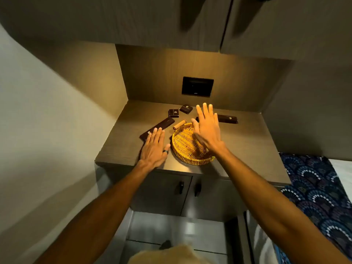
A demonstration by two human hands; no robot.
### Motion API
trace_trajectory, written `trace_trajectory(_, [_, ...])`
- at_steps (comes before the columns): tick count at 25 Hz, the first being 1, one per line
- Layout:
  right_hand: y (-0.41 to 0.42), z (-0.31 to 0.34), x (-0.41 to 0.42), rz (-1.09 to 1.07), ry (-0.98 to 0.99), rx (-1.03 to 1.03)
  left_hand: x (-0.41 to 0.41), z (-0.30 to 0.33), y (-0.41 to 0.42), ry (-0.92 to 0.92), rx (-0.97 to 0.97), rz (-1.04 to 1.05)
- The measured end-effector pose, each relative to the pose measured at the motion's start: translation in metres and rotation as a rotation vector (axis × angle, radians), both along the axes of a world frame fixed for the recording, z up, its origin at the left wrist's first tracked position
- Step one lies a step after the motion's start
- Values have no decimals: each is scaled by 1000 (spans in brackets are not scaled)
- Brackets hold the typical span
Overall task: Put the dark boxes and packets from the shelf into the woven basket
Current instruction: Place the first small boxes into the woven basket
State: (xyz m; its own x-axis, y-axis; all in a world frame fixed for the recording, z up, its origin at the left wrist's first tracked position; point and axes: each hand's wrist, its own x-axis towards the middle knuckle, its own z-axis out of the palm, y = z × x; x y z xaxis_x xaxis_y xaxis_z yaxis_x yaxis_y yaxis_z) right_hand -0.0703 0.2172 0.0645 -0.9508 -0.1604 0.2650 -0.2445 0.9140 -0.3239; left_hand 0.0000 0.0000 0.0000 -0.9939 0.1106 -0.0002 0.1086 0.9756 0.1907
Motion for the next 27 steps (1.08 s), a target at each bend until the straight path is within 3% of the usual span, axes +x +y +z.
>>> trace_trajectory(4, [-28, 3, -62, 79, -210, 113, -22, -32, -7, -145, 4, -67])
trace_trajectory(10, [-51, -5, -130, 57, -460, 219, -47, -58, -16, -72, -34, -117])
trace_trajectory(14, [-63, -6, -160, 30, -593, 158, -47, -66, -16, -44, -29, -115])
trace_trajectory(21, [-51, 4, -170, 51, -371, 38, -48, -61, -18, -44, -5, -101])
trace_trajectory(24, [-25, 22, -145, 196, -237, -77, -49, -58, -18, -53, -34, -105])
trace_trajectory(27, [4, 23, -96, 468, -363, -2, -50, -56, -18, -70, -43, -106])
